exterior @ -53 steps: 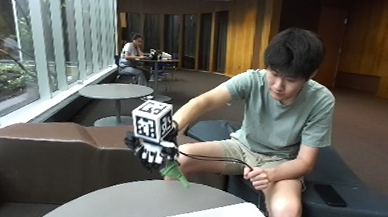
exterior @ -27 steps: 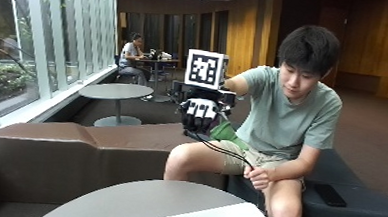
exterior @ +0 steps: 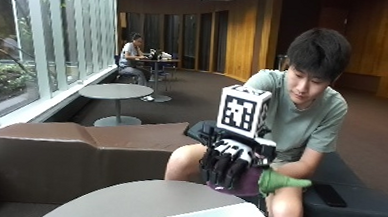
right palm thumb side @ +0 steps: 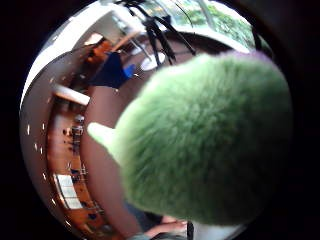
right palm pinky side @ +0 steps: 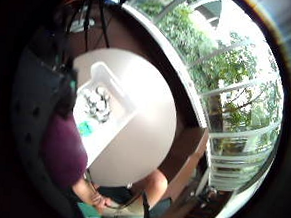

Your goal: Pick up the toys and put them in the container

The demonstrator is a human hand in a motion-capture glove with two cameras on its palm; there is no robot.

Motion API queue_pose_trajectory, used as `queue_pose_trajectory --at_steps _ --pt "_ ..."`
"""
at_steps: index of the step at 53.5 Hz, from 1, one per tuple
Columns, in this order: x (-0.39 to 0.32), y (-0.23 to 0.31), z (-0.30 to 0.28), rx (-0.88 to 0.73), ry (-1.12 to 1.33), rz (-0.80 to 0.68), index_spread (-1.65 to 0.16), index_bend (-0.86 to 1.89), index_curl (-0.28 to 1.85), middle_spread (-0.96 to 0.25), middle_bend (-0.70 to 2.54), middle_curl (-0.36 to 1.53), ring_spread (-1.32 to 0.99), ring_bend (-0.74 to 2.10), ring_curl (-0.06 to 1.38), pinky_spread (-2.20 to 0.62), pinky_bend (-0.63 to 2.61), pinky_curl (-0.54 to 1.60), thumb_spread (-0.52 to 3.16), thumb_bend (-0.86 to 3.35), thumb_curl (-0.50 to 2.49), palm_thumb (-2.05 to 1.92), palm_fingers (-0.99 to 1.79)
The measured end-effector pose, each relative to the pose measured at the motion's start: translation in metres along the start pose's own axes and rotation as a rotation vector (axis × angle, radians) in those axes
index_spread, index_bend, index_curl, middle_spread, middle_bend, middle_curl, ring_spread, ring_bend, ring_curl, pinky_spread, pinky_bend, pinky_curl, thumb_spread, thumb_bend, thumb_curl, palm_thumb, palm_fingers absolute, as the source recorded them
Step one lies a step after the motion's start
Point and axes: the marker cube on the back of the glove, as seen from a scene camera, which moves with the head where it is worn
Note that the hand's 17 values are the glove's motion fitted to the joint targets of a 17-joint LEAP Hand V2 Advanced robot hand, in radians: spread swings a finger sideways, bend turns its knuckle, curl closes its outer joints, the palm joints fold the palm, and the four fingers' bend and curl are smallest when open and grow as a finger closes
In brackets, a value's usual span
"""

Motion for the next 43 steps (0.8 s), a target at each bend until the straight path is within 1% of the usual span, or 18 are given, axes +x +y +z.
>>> queue_pose_trajectory --at_steps 2,4,6,7,10,11,16,24,32,37,43 --pt "-0.004 -0.001 0.012 -0.091 0.046 0.04 -0.24 0.62 0.97 -0.2 1.13 0.76 -0.32 1.3 0.69 -0.27 1.07 0.66 0.92 -0.05 0.79 0.32 0.47" --pt "-0.007 -0.002 0.023 -0.168 0.085 0.069 -0.24 0.51 0.94 -0.19 0.96 0.71 -0.31 1.25 0.68 -0.25 1.14 0.67 1.0 -0.05 0.75 0.27 0.16" --pt "-0.008 -0.001 0.032 -0.239 0.107 0.088 -0.23 0.38 0.9 -0.16 0.79 0.67 -0.3 1.25 0.68 -0.24 1.24 0.68 1.05 -0.04 0.72 0.24 -0.06" --pt "-0.008 -0.001 0.035 -0.274 0.113 0.095 -0.23 0.34 0.88 -0.16 0.75 0.66 -0.3 1.24 0.67 -0.23 1.27 0.67 1.08 -0.04 0.7 0.23 -0.06" --pt "-0.008 0.0 0.041 -0.358 0.112 0.108 -0.21 0.15 0.78 -0.1 0.54 0.58 -0.26 1.17 0.62 -0.21 1.35 0.63 1.13 -0.04 0.65 0.18 -0.19" --pt "-0.008 0.0 0.042 -0.373 0.109 0.11 -0.19 0.12 0.74 -0.06 0.44 0.54 -0.22 1.08 0.58 -0.17 1.37 0.63 1.14 -0.06 0.63 0.14 -0.33" --pt "-0.003 0.006 0.042 -0.361 0.102 0.102 -0.16 0.1 0.63 0.02 0.27 0.48 -0.1 0.8 0.5 -0.08 1.36 0.59 1.17 -0.05 0.56 0.06 -0.38" --pt "0.013 0.015 0.027 -0.297 0.124 0.066 -0.12 0.09 0.53 0.07 0.16 0.43 0.0 0.59 0.41 0.01 1.2 0.52 1.2 -0.06 0.47 -0.05 -0.32" --pt "0.031 0.034 0.008 -0.22 0.134 0.017 -0.13 0.12 0.46 0.06 0.15 0.4 0.03 0.42 0.35 0.03 1.0 0.44 1.21 -0.06 0.4 -0.08 -0.3" --pt "0.042 0.054 -0.005 -0.174 0.088 -0.082 -0.15 0.13 0.44 0.04 0.13 0.37 0.02 0.35 0.33 0.02 0.89 0.4 1.22 -0.06 0.36 -0.08 -0.27" --pt "0.06 0.086 -0.019 -0.003 -0.042 -0.207 -0.21 0.19 0.43 -0.02 0.1 0.33 0.0 0.34 0.33 -0.01 0.83 0.37 1.31 -0.03 0.32 -0.05 -0.14"
